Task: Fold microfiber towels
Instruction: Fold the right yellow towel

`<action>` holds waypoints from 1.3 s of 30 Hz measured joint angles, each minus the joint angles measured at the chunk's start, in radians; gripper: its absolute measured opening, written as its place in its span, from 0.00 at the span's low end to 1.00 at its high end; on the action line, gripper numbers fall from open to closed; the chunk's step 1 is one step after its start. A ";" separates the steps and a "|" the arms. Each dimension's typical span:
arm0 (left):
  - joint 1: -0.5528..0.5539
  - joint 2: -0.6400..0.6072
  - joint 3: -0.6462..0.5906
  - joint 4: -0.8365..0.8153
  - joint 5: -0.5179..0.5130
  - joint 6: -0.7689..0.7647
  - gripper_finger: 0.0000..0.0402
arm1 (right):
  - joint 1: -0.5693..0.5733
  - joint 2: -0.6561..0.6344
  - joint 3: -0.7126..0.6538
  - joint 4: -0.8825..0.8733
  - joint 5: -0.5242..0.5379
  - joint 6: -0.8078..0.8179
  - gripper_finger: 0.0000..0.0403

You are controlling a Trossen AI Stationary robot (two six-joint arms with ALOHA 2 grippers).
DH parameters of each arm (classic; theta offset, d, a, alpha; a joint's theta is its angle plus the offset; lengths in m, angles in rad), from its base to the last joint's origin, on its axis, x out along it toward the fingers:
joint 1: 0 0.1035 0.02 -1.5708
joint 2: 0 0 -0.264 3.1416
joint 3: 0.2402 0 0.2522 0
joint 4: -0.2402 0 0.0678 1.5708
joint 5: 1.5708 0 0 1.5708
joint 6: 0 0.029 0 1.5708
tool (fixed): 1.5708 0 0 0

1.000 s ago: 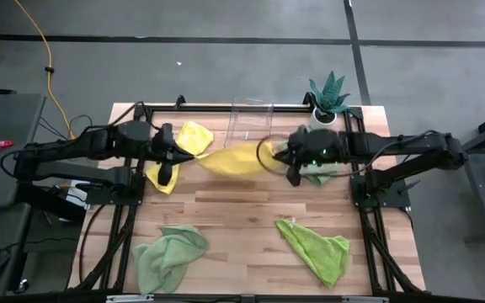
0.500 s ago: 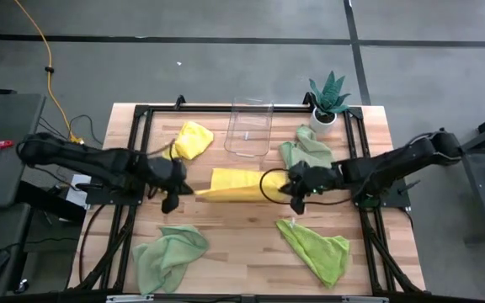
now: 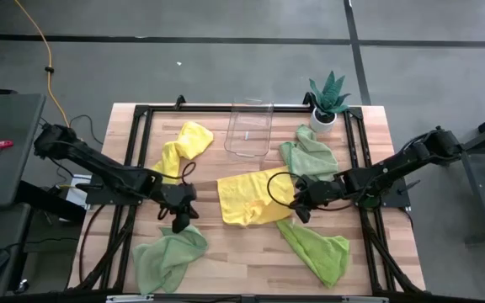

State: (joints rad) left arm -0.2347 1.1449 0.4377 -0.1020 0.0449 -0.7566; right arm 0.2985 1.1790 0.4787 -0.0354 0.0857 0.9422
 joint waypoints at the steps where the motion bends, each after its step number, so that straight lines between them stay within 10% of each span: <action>1: -0.002 0.015 0.000 0.027 0.002 -0.006 0.00 | 0.000 0.000 0.000 0.001 -0.006 0.022 0.00; 17: 0.112 0.097 0.053 0.278 -0.003 0.208 0.08 | -0.060 0.000 0.000 0.056 0.014 0.044 0.00; 29: 0.078 0.508 0.372 0.278 -0.007 0.436 0.45 | -0.063 0.000 0.000 0.056 0.013 0.044 0.00; 39: 0.049 0.681 0.518 0.224 -0.116 0.506 0.50 | -0.063 0.000 0.000 0.055 0.011 0.019 0.00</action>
State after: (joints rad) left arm -0.1856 1.8256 0.9562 0.1219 -0.0708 -0.2504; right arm 0.2356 1.1790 0.4789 0.0200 0.0971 0.9613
